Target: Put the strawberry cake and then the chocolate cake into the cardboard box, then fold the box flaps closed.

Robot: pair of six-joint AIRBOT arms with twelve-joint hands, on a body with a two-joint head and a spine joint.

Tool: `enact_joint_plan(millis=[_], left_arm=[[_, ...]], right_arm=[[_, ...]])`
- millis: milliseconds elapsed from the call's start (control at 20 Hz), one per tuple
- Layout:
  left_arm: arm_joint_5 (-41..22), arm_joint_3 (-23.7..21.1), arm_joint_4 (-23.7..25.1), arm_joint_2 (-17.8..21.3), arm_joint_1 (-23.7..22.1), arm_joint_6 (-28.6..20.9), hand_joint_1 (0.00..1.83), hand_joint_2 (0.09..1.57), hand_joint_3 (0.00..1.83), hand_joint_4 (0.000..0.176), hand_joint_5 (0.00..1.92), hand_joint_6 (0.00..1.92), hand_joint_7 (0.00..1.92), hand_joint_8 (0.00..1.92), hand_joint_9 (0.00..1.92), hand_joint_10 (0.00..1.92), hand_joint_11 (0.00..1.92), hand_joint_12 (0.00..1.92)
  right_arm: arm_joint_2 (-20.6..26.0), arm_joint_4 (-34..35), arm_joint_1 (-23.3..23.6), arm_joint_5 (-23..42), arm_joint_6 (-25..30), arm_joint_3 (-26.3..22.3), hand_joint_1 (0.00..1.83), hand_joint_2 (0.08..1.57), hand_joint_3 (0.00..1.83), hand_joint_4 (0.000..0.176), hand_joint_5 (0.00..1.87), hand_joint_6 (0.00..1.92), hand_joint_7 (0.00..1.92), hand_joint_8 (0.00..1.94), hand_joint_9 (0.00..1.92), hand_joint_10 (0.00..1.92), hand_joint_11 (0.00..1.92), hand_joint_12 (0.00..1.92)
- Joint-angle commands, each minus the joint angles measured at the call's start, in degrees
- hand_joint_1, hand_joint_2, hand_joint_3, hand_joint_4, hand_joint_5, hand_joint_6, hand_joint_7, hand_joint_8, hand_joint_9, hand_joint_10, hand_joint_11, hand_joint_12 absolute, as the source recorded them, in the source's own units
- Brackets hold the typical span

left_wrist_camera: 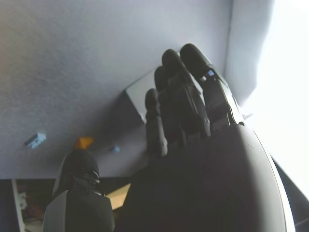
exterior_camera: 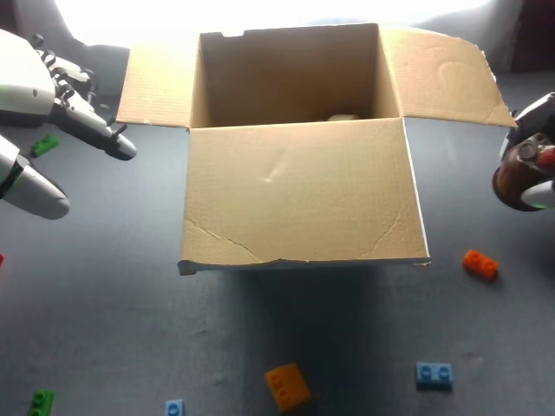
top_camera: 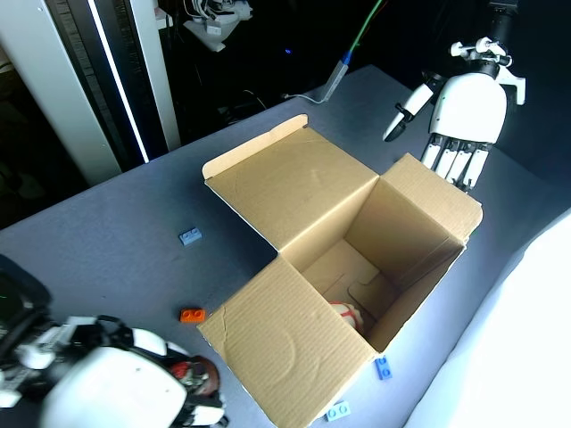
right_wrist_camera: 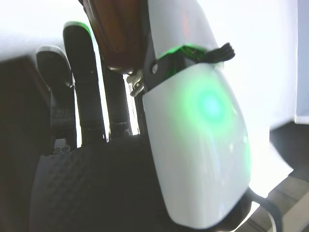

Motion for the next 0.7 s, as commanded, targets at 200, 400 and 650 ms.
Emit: enact_joint_plan(millis=[200,400,650], left_arm=[[-1.0,0.5,-5.3,0.3,0.0,1.2,0.06,1.13,0.00,0.062,0.29,0.00,0.39,0.00,0.51,0.00,0.11,1.09],[-1.9,1.0,-7.3,0.2,1.7,3.4,0.07,1.12,0.00,0.065,0.30,0.01,0.40,0.01,0.49,0.00,0.12,1.11],[-3.1,1.2,-9.2,0.2,2.3,7.5,0.08,1.13,0.00,0.071,0.30,0.00,0.38,0.00,0.44,0.00,0.07,1.17]], right_arm=[[9.1,-0.3,1.6,7.7,-0.5,-5.1,1.21,1.15,0.00,0.000,0.93,1.02,0.90,1.24,0.71,1.40,0.47,1.84],[13.9,-0.3,6.9,7.3,-0.4,-6.2,1.22,1.16,0.00,0.000,0.94,0.96,0.86,1.35,0.66,1.53,0.44,1.92],[14.6,-2.7,13.8,5.9,-1.3,-6.4,1.21,1.15,0.00,0.000,0.94,0.97,0.88,1.31,0.67,1.48,0.41,1.91]])
